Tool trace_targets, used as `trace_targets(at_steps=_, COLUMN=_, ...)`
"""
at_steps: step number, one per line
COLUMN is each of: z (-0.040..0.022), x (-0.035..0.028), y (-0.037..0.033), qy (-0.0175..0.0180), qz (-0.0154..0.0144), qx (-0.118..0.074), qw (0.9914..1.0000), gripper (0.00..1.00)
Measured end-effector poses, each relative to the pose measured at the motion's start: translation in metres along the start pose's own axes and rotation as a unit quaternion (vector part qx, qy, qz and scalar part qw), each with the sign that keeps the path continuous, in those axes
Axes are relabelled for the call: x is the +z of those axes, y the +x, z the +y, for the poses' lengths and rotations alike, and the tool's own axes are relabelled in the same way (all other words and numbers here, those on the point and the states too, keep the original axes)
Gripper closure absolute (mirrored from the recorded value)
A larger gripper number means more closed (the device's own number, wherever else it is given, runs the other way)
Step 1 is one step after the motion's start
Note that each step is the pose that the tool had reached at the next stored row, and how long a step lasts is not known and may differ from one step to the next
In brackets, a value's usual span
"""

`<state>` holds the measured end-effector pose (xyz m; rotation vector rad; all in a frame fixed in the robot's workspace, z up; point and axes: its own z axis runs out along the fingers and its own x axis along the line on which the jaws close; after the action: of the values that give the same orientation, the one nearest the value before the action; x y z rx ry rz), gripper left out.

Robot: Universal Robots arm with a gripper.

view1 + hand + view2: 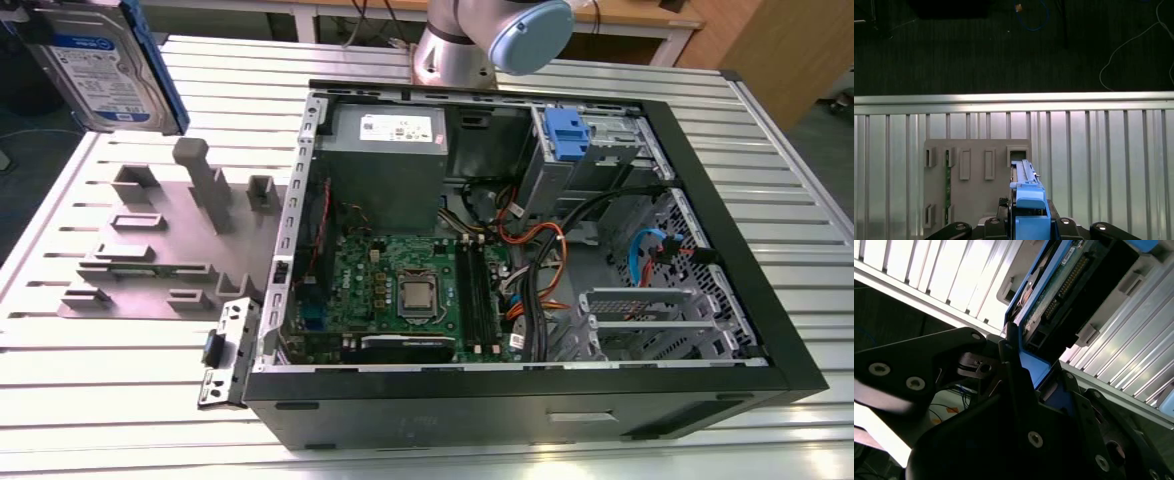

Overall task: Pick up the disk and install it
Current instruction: 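Pick up the disk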

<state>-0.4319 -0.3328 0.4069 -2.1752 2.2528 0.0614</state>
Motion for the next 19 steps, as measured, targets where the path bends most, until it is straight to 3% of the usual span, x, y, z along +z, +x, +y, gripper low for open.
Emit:
trace_targets(at_steps=9, z=0.0001, x=-0.0066, y=-0.0002, qy=-0.0001, qz=0.0, qx=0.0, qw=1.0, gripper=0.64)
trace_targets(at_steps=19, z=0.0004, x=-0.0187, y=-0.0006, qy=0.0, qz=0.0, qx=0.0, qw=1.0, gripper=0.64)
